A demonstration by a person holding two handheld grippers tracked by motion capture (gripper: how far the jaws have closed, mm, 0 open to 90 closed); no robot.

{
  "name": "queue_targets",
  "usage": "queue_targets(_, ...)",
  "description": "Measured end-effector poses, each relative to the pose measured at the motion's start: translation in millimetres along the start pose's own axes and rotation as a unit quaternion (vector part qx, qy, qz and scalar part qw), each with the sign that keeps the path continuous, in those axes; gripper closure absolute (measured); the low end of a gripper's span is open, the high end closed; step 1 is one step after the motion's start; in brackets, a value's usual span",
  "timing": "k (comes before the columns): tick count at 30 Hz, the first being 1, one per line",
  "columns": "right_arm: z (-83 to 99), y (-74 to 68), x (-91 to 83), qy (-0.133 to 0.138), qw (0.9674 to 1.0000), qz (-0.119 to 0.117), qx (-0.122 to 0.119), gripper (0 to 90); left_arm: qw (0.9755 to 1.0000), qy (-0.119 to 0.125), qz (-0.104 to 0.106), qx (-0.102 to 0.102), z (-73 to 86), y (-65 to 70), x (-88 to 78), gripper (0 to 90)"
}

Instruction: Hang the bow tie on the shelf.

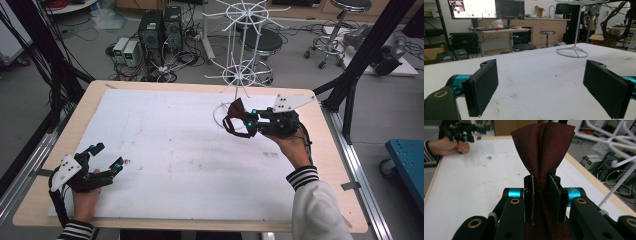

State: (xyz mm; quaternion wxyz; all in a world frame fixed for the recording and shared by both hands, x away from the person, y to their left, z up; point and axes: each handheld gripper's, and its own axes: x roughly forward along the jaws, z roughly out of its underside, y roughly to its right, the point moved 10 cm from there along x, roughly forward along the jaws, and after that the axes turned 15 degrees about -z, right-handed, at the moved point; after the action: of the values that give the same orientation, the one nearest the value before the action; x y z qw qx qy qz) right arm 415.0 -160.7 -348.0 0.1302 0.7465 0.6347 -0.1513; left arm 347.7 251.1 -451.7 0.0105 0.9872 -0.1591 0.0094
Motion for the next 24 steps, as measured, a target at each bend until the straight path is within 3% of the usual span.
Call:
queue_targets(10, -10.9, 6.3, -7.0, 0.028, 0.9993, 0.024, 0.001, 76.2, 1.0000, -0.001, 0.000, 0.000, 0.1, -0.1, 0.0, 13.2)
queue_targets(14, -13.0, 12.8, -12.5, 0.042, 0.9981, 0.046, 0.001, 76.2, 1.0000, -0.001, 0.000, 0.000, 0.1, -0.1, -0.1, 13.2)
queue_targets(24, -17.9, 20.1, -22.8, 0.069, 0.9954, 0.065, 0.006, 76.2, 1.0000, -0.001, 0.000, 0.000, 0.1, -0.1, 0.0, 13.2)
